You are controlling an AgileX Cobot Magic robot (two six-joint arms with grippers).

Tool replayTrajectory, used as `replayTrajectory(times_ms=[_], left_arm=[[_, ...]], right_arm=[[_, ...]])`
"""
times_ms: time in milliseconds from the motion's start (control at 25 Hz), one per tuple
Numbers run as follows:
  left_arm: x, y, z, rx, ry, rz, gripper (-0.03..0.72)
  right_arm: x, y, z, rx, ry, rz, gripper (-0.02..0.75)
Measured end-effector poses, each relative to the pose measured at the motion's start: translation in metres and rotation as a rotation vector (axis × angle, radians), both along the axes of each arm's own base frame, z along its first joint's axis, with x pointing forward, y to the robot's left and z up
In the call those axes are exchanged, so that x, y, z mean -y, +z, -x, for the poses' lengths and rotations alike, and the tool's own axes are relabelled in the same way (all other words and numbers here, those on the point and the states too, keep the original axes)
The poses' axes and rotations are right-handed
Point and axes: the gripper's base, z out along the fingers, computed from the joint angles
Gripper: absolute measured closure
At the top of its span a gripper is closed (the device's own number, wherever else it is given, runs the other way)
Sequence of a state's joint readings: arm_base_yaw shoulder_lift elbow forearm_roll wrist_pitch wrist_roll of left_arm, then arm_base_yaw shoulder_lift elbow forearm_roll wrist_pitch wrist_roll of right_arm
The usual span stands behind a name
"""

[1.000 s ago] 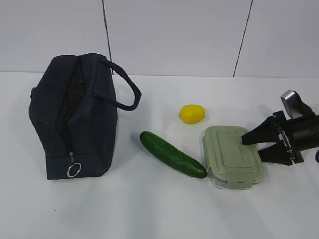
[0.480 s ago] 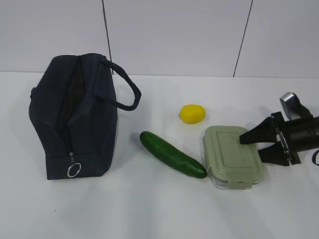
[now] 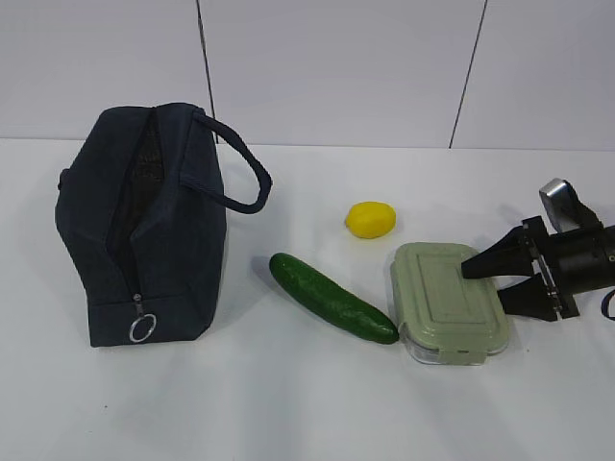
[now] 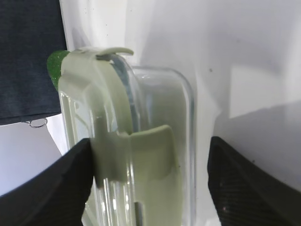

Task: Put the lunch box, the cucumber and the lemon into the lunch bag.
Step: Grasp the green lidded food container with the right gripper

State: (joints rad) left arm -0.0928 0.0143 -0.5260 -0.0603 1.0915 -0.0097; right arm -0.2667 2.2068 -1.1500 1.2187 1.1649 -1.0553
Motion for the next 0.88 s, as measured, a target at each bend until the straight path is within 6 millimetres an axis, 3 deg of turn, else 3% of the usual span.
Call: replayTrajectory(times_ms=[880], left_arm=[[0.0,0.0,0.0,0.0,0.0,0.0,0.348]], right_arm=[[0.0003,-0.0006,0.0013,-0.014,0.014,0.009,0.157]])
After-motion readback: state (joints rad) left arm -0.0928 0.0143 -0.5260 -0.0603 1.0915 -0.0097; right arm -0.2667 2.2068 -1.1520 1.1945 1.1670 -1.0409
